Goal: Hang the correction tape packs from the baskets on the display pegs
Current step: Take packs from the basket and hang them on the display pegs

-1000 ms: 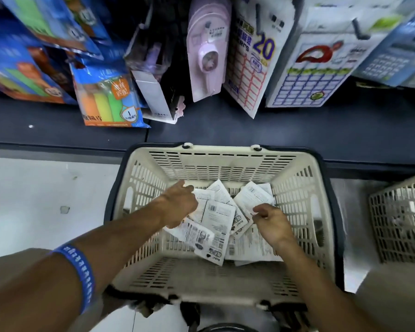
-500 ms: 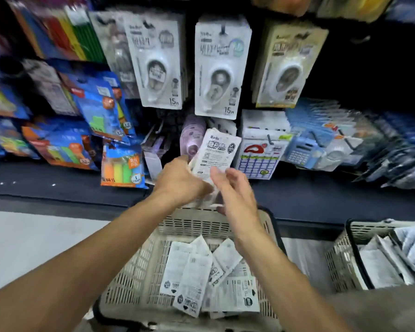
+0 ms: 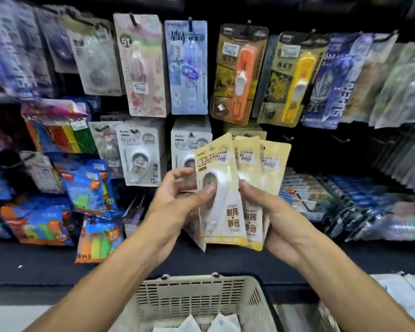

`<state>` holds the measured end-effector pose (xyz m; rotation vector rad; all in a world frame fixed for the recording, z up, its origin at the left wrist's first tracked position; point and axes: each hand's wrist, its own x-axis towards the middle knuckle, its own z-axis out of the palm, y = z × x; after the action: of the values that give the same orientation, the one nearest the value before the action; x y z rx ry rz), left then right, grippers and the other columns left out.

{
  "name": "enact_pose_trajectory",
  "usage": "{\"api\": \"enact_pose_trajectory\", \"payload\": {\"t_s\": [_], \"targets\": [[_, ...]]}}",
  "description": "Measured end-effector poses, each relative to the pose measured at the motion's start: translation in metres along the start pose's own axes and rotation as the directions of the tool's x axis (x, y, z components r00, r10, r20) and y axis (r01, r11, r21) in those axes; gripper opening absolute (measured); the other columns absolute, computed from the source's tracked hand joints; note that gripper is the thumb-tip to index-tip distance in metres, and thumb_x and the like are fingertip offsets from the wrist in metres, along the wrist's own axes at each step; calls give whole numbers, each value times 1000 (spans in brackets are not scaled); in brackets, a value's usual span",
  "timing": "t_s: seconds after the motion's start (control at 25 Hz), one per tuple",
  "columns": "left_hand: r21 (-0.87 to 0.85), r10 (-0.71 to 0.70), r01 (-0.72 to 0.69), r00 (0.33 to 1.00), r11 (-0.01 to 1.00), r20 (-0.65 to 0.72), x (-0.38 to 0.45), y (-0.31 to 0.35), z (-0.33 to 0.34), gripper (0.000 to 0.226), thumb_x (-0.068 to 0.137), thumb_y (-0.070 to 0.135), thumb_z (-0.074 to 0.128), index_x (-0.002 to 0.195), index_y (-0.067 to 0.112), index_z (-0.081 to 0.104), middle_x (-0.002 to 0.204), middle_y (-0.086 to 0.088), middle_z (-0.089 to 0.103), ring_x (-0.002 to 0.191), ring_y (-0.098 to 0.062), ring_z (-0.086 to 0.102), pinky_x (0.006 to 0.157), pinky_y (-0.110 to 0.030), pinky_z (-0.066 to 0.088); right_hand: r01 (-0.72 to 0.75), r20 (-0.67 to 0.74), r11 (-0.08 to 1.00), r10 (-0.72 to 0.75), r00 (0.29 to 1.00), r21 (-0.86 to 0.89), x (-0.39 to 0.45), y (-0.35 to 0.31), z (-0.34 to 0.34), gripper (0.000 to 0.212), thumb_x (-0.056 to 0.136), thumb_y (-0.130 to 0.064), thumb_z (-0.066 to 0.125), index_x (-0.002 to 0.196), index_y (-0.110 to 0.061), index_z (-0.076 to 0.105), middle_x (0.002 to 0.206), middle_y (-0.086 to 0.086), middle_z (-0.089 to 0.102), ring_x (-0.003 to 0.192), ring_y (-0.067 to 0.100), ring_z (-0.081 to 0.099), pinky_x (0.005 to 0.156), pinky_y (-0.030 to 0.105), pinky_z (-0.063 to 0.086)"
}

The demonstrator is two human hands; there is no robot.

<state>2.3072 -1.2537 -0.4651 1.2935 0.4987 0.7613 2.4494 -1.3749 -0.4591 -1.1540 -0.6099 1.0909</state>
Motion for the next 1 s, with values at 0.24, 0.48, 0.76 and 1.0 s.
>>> {"api": "enact_pose_trajectory", "payload": {"t_s": [0.24, 0.48, 0.76, 1.0], "targets": [[-213, -261, 279, 959, 936, 108, 27, -22, 0, 49, 62, 22, 89, 108, 11, 78, 116, -16, 75, 104, -32, 74, 95, -48, 58, -1, -187, 1000, -4, 982, -25, 36, -1, -6, 40, 85, -47, 72, 107, -13, 78, 103, 14, 78, 91, 32, 76, 75, 48, 63], [-201, -131, 100, 980, 975, -150, 46, -15, -9, 60, 53, 26, 86, 111, 15, 73, 104, -10, 79, 90, -29, 78, 78, -48, 63, 187, -450, 956, -272, 851, -225, 64, -6, -25, 26, 104, -17, 53, 90, -17, 75, 82, 2, 78, 68, 22, 73, 49, 32, 57], [-233, -4, -31, 989, 972, -147, 53, -6, 3, 57, 60, 18, 81, 115, 9, 69, 105, -14, 78, 80, -30, 77, 47, -30, 58, 163, -492, 829, -463, 737, -535, 51, 4, -57, 27, 99, -30, 56, 75, -21, 68, 43, -12, 42, 38, 9, 30, 38, 19, 25], [-260, 51, -105, 977, 960, -207, 49, -8, 10, 48, 61, 12, 79, 107, 11, 70, 98, -7, 80, 81, -24, 78, 56, -32, 61, 116, -440, 816, -418, 795, -566, 42, -2, -59, 16, 98, -35, 63, 88, -27, 72, 61, 1, 67, 49, 11, 50, 47, 26, 38]]}}
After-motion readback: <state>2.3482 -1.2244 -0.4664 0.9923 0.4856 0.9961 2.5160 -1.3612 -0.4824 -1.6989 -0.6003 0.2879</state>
